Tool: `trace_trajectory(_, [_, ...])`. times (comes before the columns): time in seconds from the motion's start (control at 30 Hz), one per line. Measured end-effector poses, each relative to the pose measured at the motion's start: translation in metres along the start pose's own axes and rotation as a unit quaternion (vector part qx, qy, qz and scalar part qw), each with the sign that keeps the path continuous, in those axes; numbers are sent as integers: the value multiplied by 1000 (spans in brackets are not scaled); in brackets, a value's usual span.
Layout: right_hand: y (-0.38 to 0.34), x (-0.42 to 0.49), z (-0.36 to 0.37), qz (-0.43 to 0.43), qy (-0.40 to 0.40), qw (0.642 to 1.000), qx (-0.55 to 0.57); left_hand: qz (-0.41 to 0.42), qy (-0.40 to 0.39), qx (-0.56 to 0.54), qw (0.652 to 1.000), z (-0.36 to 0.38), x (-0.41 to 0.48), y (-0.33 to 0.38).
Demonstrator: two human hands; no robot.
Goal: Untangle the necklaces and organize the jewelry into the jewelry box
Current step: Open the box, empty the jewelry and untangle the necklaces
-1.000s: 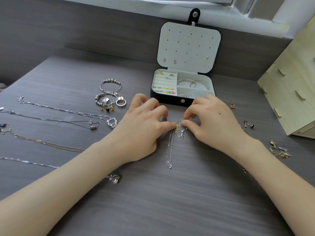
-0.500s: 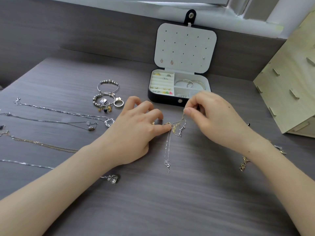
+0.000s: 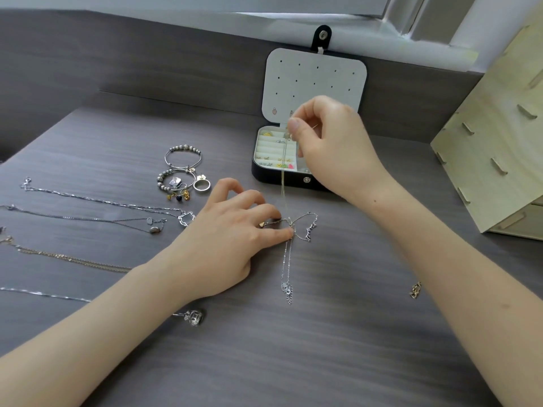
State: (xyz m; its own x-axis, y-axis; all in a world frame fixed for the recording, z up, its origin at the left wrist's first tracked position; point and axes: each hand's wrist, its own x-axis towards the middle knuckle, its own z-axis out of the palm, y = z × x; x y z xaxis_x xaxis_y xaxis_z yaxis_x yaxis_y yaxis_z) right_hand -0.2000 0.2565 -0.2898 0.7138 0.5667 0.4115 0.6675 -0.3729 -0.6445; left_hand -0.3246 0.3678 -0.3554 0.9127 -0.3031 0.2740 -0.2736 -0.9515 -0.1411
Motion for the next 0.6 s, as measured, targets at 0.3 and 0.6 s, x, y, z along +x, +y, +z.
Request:
trace_trajectory(0.3, [18, -17, 22, 7, -85, 990, -115, 1, -3, -3, 1000, 0, -6, 4])
trace_trajectory(0.6, [31, -52, -3, -1, -144, 978, -148, 8, 2, -9, 1000, 0, -10, 3])
